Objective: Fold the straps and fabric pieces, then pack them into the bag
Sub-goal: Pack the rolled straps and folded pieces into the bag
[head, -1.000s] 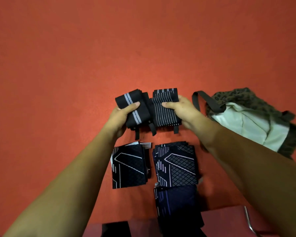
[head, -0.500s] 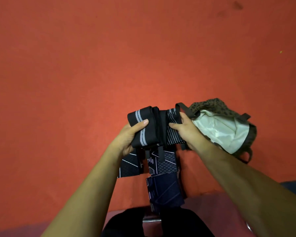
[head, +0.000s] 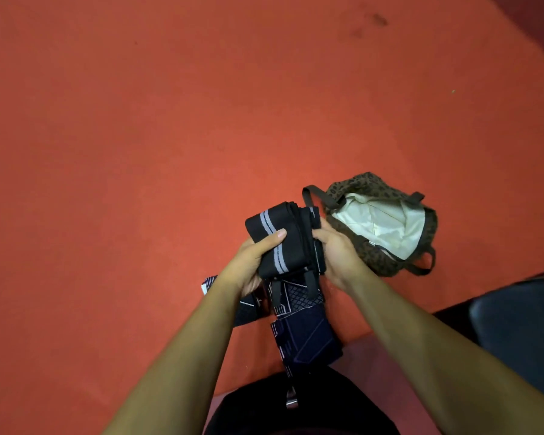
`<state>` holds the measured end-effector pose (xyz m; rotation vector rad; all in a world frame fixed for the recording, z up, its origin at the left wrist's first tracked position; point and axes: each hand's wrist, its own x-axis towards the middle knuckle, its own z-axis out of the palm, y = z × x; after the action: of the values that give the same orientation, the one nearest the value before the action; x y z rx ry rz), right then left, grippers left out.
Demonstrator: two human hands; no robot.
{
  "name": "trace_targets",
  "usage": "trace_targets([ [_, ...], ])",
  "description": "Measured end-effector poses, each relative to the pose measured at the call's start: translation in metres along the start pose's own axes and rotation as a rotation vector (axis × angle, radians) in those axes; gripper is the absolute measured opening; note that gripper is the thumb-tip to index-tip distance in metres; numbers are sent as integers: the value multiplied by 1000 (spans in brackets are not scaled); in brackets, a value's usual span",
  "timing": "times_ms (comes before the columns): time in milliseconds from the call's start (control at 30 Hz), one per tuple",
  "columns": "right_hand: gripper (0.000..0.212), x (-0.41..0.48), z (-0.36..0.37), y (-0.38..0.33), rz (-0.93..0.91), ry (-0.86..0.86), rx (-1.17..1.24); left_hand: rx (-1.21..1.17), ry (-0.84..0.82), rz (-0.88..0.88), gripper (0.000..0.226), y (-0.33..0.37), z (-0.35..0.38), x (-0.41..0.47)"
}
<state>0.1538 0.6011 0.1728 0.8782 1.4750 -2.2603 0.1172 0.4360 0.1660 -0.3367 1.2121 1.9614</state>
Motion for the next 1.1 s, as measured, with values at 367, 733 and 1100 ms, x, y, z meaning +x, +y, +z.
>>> trace_targets([
  [367,105,-22,11,9,19,105,-153,66,-34,-67,83,-16,6,-1],
  [733,42,-10,-52,10,-161,43,50,123,123,54,60,-41,74,36],
  [1100,65,51,-200,-18,69,-5,24,390,243,108,28,-96,168,140],
])
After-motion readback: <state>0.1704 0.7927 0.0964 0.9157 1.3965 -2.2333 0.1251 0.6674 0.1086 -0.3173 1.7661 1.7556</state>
